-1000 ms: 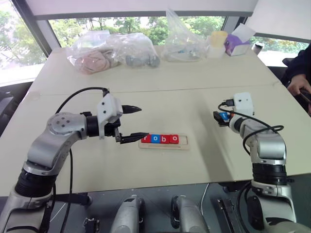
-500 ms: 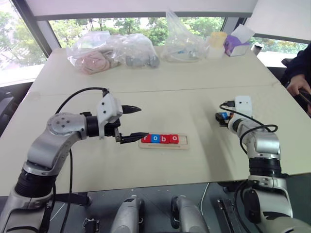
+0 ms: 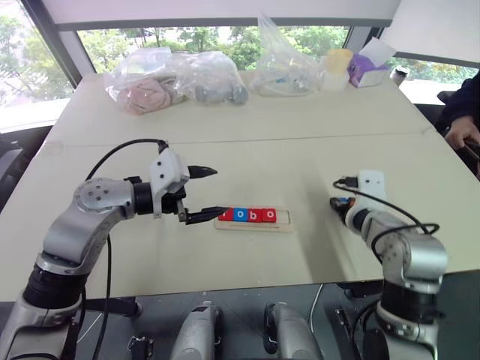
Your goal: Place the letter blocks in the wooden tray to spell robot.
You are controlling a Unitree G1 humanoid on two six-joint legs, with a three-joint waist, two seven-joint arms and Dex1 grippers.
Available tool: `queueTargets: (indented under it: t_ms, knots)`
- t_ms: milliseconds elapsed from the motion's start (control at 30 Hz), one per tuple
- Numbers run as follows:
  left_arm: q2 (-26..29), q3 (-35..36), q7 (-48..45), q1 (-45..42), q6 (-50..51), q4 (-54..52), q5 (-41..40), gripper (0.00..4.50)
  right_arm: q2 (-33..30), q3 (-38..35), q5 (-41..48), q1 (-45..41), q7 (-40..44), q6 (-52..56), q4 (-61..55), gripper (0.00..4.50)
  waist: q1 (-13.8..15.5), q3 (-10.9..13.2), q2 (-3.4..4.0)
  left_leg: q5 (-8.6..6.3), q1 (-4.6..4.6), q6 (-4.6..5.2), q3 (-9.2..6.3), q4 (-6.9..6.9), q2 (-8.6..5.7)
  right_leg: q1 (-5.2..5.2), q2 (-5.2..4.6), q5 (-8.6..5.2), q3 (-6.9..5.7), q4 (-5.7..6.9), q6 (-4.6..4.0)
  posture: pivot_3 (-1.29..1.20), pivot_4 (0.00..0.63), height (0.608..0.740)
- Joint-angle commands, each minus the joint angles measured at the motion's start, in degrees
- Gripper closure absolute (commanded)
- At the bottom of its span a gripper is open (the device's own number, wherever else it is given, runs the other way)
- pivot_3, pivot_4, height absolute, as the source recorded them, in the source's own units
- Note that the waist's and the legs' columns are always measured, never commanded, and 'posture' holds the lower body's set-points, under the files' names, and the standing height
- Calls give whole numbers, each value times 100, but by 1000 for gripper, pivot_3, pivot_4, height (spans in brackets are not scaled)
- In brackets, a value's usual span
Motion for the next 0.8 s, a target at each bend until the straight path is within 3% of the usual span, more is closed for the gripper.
queueTargets:
  t_ms: [33, 300, 467, 500, 533, 667, 800]
  knots:
    - [-12, -1, -52, -75, -106, -100, -41, 0, 263, -32, 31, 104, -97, 823, -962, 3298, -6, 0, 0, 0, 0, -1, 1, 0, 0, -1, -1, 1, 0, -1, -1, 0, 150, 725]
    - [-78, -71, -152, -177, -185, 37, 16, 0, 571, 107, -224, 215, -273, 1119, -1274, 3298, -9, 1, 2, -2, -11, -4, 2, -5, 0, -17, -11, 1, 0, -8, -5, 0, 150, 725]
    - [-69, -77, -120, -186, -188, 24, 12, 0, 317, 270, -255, 253, -167, 794, -1150, 793, -8, 1, 2, -1, -20, -3, 4, -4, -2, -22, -5, 2, -1, -10, -4, 0, 150, 725]
    - [-66, -72, -110, -184, -181, 16, 10, 0, 180, 317, -201, 232, -60, 703, -1106, 258, -8, 1, 2, -1, -20, -3, 5, -4, -3, -22, -6, 2, -1, -10, -4, 0, 150, 725]
    - [-64, -66, -100, -179, -174, 6, 6, 0, -12, 393, -127, 216, 90, 596, -1063, 61, -10, 1, 2, -1, -20, -3, 5, -3, -3, -21, -6, 2, -1, -11, -4, 0, 150, 725]
    - [-56, -61, -87, -170, -167, -5, 4, 0, -1214, 657, 481, 114, 1393, -220, -768, 61, -21, 3, 2, -1, -22, -2, 8, -2, -4, -21, -7, 1, -1, -18, -4, 0, 150, 725]
    - [-84, -91, -62, -209, -174, 25, 29, 0, -2548, 635, 912, 317, 3169, -1850, -76, 61, -16, 4, -1, -2, -22, 0, 5, -3, -4, -20, -3, 0, -3, -18, -1, 0, 150, 725]
